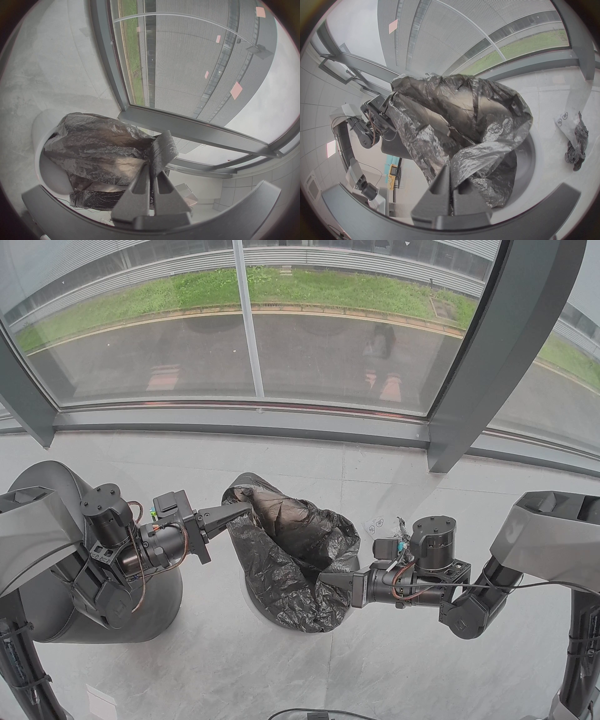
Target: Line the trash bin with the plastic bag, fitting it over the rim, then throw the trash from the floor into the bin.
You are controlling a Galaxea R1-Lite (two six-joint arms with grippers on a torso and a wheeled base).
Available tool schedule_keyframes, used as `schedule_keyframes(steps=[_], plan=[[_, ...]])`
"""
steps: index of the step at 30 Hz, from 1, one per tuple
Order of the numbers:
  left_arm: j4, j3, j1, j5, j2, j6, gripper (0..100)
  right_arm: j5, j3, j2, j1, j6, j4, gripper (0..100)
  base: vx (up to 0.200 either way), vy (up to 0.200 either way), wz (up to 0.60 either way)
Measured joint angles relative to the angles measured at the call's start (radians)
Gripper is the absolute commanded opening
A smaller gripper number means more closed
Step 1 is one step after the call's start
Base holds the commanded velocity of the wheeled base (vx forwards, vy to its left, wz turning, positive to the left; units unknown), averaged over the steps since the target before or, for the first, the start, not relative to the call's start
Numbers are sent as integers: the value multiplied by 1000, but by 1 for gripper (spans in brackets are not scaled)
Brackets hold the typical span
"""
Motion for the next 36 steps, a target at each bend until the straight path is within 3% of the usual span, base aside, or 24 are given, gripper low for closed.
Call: schedule_keyframes(steps=[5, 10, 22, 29, 36], plan=[[0, 36, -10, -1, 15, 10, 0, -75, 50, 16, 0, -20, -82, 0, 0, 0, 0], [0, 81, -31, -1, 25, 39, 0, -103, 133, 33, 5, -22, -199, 0, 0, 0, 0], [1, 177, -68, 18, 29, 58, 0, -115, 315, 42, 29, -26, -373, 0, 0, 0, 0], [20, 178, -54, 25, 30, 76, 0, -118, 352, 41, 32, -26, -386, 0, 0, 0, 0], [131, 174, -47, 25, 5, 156, 0, -119, 357, 41, 36, -29, -403, 0, 0, 0, 0]])
